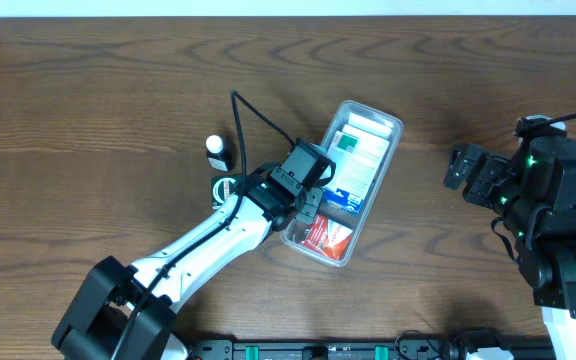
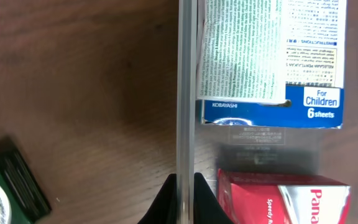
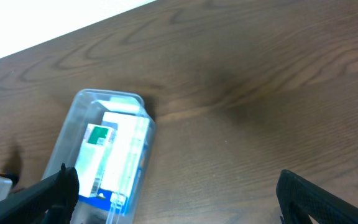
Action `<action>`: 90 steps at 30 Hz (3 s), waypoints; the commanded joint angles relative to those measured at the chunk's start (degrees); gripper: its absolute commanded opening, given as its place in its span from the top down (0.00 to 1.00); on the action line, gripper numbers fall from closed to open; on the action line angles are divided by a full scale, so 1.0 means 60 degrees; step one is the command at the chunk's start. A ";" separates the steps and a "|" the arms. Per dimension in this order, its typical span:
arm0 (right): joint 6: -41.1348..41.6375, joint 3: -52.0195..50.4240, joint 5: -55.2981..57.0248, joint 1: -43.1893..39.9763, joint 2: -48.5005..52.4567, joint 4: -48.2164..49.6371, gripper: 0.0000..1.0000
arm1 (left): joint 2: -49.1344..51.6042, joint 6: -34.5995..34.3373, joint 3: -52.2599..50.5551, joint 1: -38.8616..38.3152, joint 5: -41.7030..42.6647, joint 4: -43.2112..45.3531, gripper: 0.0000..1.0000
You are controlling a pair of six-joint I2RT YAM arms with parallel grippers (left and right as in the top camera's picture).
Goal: Pack container
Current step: 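Carry the red box into the container's lower end and release, then move the left gripper to the dark bottle and grasp its cap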
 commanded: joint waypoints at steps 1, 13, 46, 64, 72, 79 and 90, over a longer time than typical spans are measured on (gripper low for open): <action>-0.0015 0.0047 0.0102 -0.0087 -0.0007 -0.0011 0.01 | 0.0047 -0.1632 0.0022 0.0033 -0.0404 0.0062 0.94; -0.0015 0.0047 0.0098 -0.0087 -0.0007 -0.0011 0.01 | 0.0047 -0.3282 0.0022 0.0033 -0.1319 0.0004 0.94; -0.0015 0.0047 0.0102 -0.0087 -0.0007 -0.0011 0.01 | -0.4579 -0.0007 0.0193 0.1945 -0.1523 -0.1840 0.02; -0.0015 0.0047 0.0102 -0.0087 -0.0007 -0.0011 0.01 | -0.1129 0.0962 0.0193 0.5504 0.1519 0.0069 0.04; -0.0015 0.0047 0.0102 -0.0087 -0.0007 -0.0015 0.01 | -0.0667 0.1107 0.0193 0.5504 0.1512 0.0637 0.29; -0.0015 0.0047 0.0098 -0.0087 -0.0007 -0.0011 0.01 | -0.0164 0.1147 0.0193 0.5497 0.1512 0.0670 0.30; -0.0015 0.0047 0.0098 -0.0087 -0.0007 -0.0011 0.01 | -0.0047 0.1530 0.0189 0.5493 0.1413 0.0987 0.46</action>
